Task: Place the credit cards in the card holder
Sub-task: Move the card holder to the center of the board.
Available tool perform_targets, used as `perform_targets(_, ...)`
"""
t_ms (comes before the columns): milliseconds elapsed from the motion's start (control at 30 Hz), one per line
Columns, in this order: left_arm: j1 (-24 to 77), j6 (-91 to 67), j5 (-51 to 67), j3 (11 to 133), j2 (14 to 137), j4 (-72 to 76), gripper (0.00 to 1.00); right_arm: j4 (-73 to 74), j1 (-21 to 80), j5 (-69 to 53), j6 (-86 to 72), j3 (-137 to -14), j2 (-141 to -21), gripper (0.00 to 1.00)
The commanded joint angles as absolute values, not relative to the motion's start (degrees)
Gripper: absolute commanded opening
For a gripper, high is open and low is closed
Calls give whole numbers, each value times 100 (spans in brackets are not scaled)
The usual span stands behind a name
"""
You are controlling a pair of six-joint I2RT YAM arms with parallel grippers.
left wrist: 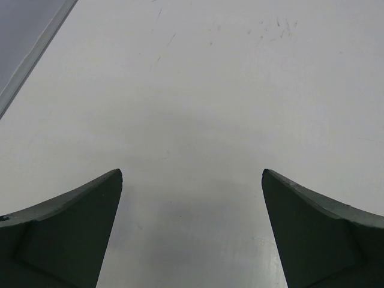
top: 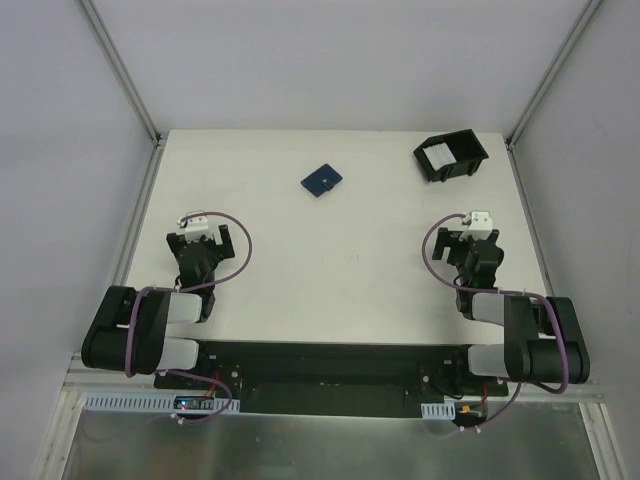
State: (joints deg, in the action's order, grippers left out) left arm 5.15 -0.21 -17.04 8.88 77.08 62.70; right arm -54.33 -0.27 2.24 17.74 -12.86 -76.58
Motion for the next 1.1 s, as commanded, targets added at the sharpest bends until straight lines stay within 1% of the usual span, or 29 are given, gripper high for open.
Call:
perform_targets(0, 466, 18, -1661, 984, 7664, 6495, 99, -5555, -9, 62, 1872, -1433, -7682, 96)
perform_targets(167, 466, 18, -1652, 993, 7673, 6486, 99, -5555, -9, 140, 1829, -1433, -7664, 96)
perform_targets(233, 457, 26, -1644, 1019, 7682, 6451, 99, -5266, -9, 534, 1671, -1476, -7437, 96)
perform_targets(300, 466, 18, -1696, 984, 7638, 6512, 99, -4522, -9, 999, 1487, -1599, -6841, 96)
perform_targets(367, 501, 18, -1776, 1037, 7481, 6216, 99, -3502, 0, 1597, 1004, -1775, -6357, 96)
perform_targets(500, 632, 44, -1846, 774, 7436, 6722, 99, -2490, -9, 1608, 810, -1644, -5347, 96)
perform_targets(567, 712, 149, -1933, 773, 7366, 6733, 99, -1771, -9, 2063, 197, -1670, -4792, 96)
perform_targets(600, 764, 89, -2403, 930, 7270, 6428, 99, -1401, -9, 2283, -224, -1722, -4529, 96)
perform_targets(633, 913, 18, -3043, 1227, 7042, 5624, 99, -1102, 0, 2294, -429, -1792, -4318, 96)
perform_targets(667, 914, -217, -3328, 1718, 6770, 4711, 99, -812, -9, 2155, -439, -1871, -4098, 96)
perform_targets(700, 914, -350, -3383, 2245, 6576, 3780, 99, -374, -9, 2040, -570, -2003, -3913, 96)
perform_targets(733, 914, -465, -3401, 2659, 6435, 3257, 99, -82, -9, 1987, -737, -2117, -3807, 96)
perform_targets(800, 905, -1243, -3541, 3599, 6337, 1923, 99, 437, -9, 1785, -853, -2433, -3674, 96)
perform_targets(833, 897, -1570, -3446, 4221, 6363, 1377, 99, 674, -9, 1654, -818, -2582, -3665, 96)
perform_targets(900, 896, -1828, -2956, 4961, 6564, 443, 99, 983, 0, 1337, -817, -2864, -3656, 96)
perform_targets(967, 896, -1811, -1913, 5508, 6810, 168, 99, 1221, -9, 996, -1098, -3066, -3665, 96)
perform_targets(1033, 888, -1740, -831, 5956, 7249, 115, 99, 1204, -9, 319, -958, -3181, -3700, 96)
perform_targets(1067, 888, -1966, -530, 6246, 7555, -112, 99, 1222, 0, 142, -975, -3234, -3718, 96)
